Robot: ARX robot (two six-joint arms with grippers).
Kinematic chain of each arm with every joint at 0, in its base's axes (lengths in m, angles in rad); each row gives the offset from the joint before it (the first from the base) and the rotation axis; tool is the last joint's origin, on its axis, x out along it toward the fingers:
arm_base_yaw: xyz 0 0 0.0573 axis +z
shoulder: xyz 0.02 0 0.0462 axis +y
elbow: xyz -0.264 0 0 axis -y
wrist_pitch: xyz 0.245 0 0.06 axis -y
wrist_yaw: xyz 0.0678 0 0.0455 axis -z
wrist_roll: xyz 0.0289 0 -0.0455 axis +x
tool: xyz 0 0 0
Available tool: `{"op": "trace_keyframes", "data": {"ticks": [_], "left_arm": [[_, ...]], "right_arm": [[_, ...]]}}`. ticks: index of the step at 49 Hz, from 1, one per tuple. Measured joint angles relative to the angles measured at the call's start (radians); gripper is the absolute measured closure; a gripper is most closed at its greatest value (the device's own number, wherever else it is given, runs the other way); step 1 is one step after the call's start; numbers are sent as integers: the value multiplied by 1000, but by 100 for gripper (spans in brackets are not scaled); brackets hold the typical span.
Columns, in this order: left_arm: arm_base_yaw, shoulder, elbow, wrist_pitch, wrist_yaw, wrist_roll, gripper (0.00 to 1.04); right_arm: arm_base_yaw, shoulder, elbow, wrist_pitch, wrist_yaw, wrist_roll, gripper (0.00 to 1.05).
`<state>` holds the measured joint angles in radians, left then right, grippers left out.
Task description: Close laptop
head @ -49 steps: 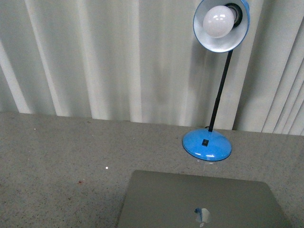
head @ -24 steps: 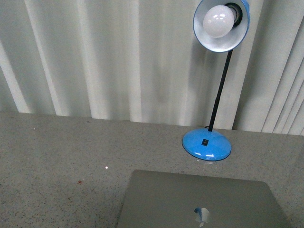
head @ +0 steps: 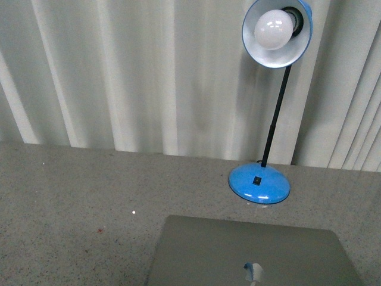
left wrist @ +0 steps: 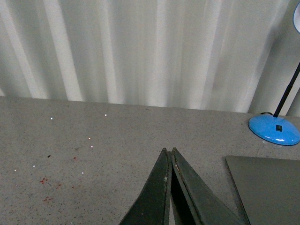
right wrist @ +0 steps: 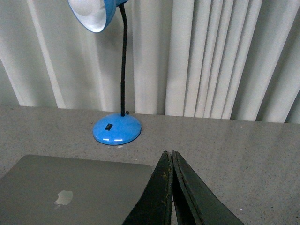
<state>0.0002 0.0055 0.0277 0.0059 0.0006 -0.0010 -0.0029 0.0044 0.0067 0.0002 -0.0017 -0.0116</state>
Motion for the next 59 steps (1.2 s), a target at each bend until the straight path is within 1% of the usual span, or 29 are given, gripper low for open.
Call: {"op": "trace_keyframes", "data": {"ticks": [12,13,14,16,17,18,22,24,25,26,30,31,32,33,35,37,38,39,41,59], "left_arm": [[0,-2,0,-5,-1,-1,101],[0,-2,0,-5,-1,0,98],[0,-2,0,-5,-1,-1,95],[0,-2,0,-5,-1,-1,88],[0,-2,0,-5,-1,-1,86],[0,-2,0,-5,-1,-1,82],[0,-2,0,-5,-1,-1,68],[0,-2,0,-5,-1,-1,57],[0,-2,0,-5,-1,-1,54],[0,-2,0,-5,-1,-1,48],[0,-2,0,-5,-1,-1,34],[0,-2,0,-5,-1,-1,32],[0,-2,0,-5,-1,-1,27],[0,-2,0,-5,-1,0,23],[0,-2,0,-5,-1,-1,13],[0,-2,0,-5,-1,0,5],[0,-2,0,-5,-1,0,5],[0,-2,0,-5,-1,0,7],[0,-2,0,-5,-1,0,7],[0,-2,0,-5,-1,0,7]], "right_arm": [[0,0,0,0,0,0,102],[0,0,0,0,0,0,101],[0,0,0,0,0,0,99],[0,0,0,0,0,0,92],[0,0,0,0,0,0,89],[0,0,0,0,0,0,87],[0,0,0,0,0,0,73],[0,0,0,0,0,0,62],[0,0,0,0,0,0,57],[0,0,0,0,0,0,53],[0,0,0,0,0,0,39],[0,0,0,0,0,0,36],[0,0,0,0,0,0,32],[0,0,0,0,0,0,27],[0,0,0,0,0,0,18],[0,0,0,0,0,0,9],[0,0,0,0,0,1,5],[0,0,0,0,0,1,6],[0,0,0,0,0,1,8],[0,0,0,0,0,1,7]]}}
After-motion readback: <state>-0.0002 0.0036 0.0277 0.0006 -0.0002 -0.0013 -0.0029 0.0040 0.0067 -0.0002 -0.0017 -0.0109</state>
